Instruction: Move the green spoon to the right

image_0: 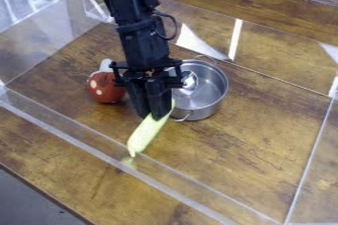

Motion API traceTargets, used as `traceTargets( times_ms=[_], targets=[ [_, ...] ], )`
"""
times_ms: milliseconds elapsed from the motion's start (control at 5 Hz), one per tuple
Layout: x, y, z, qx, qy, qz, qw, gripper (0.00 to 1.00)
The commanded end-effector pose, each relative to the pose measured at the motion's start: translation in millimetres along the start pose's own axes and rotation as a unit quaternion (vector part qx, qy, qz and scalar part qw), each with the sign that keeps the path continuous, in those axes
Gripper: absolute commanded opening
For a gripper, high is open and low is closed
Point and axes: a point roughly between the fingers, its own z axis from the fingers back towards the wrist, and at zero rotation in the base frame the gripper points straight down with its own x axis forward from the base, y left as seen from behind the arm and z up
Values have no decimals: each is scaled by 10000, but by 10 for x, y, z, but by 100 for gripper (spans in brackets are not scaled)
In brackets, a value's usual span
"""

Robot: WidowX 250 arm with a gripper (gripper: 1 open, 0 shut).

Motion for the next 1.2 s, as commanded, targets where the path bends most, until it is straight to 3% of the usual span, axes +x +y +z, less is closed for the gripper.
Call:
traceTargets(
  times_ms=[0,400,600,800,1000],
  targets=[
    [70,-230,237,221,-162,-482,9985,0],
    [249,-740,503,635,-342,-1091,9914,0],
    [447,-1062,411,703,-413,-1353,9874,0],
    [537,-1233,134,666,-360,-1505,9857,100],
    [557,-1218,-115,571,-279,-1737,9828,0]
  ],
)
